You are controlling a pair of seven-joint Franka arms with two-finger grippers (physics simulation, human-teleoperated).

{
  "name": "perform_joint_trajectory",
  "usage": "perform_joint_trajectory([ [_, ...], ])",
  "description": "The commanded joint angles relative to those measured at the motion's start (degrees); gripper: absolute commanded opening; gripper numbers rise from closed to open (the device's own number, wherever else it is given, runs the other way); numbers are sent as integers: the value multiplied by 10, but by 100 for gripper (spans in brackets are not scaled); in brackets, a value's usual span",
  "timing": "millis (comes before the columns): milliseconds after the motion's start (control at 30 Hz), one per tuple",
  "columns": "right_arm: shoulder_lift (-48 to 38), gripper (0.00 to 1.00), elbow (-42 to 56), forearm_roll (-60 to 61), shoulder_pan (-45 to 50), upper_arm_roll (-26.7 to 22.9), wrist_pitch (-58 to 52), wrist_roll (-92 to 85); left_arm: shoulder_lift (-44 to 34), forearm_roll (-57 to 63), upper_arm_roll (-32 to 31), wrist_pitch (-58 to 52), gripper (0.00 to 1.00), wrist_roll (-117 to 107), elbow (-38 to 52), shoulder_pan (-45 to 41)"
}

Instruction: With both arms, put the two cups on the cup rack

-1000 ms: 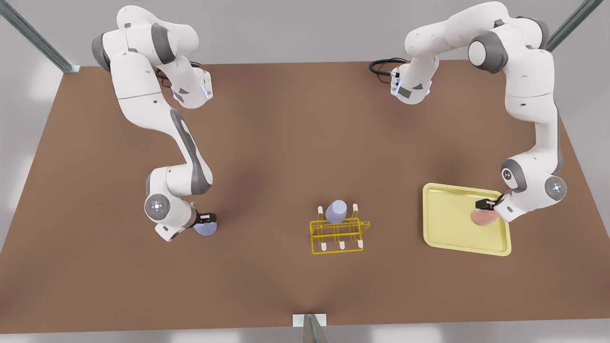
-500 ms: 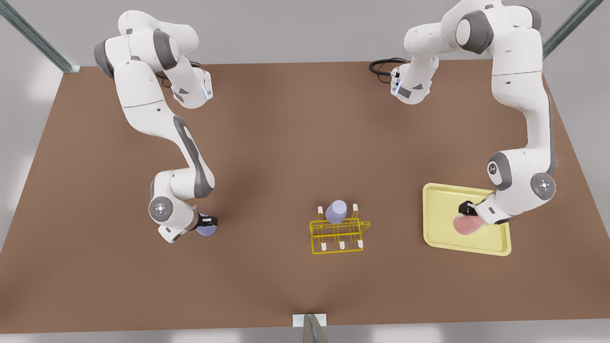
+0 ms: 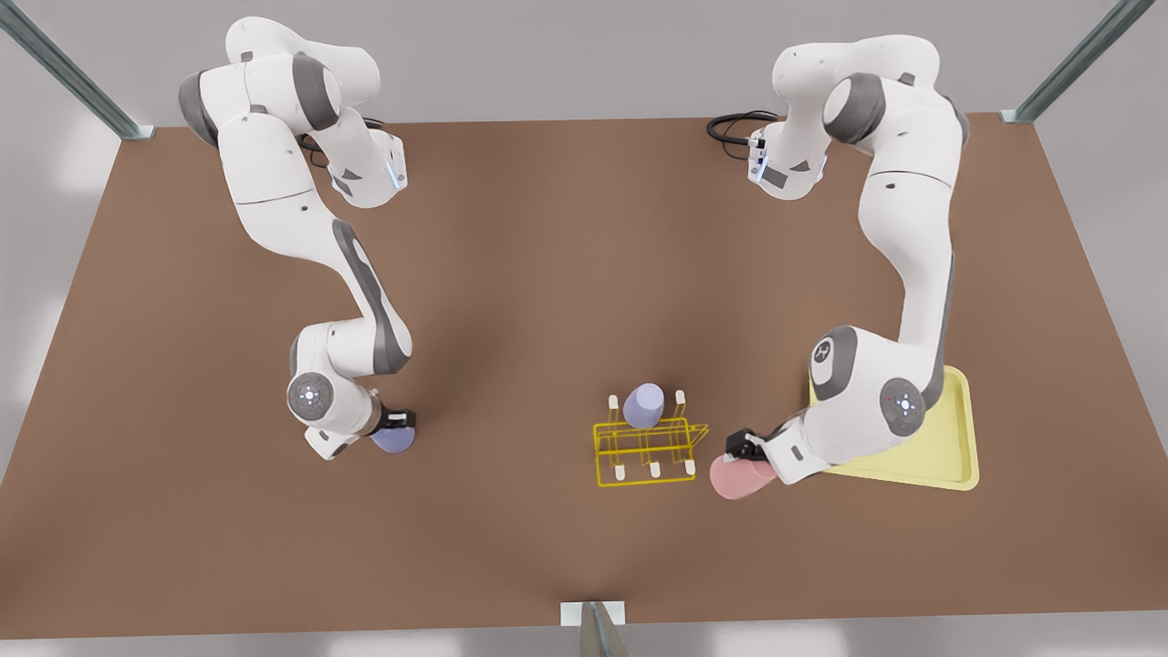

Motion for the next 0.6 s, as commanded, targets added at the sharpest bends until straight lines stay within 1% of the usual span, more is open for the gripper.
perform_joint_trajectory([
  [0, 3, 86, 3, 6, 0, 0, 4, 0, 1, -1, 0, -9, 84, -258, 3, -8],
  [200, 10, 86, 5, 11, 3, 0, 11, 0, 11, -3, 0, -15, 85, -277, 3, -37],
  [267, 8, 82, 5, 11, 3, 0, 10, 1, 21, -4, 0, -11, 86, -279, 3, -42],
  [400, 5, 82, 7, 11, 1, 1, 9, 0, 22, -4, 0, -10, 87, -297, 2, -49],
  [433, 5, 82, 10, 18, 1, 0, 9, 0, 23, -4, 0, -10, 100, -297, 2, -49],
  [533, 1, 82, 21, 19, 3, 9, 4, 4, 18, -1, 0, -14, 100, -298, 3, -49],
  [567, 0, 82, 27, 24, 2, 17, 3, 5, 3, 8, 5, -42, 100, -297, 3, -44],
])
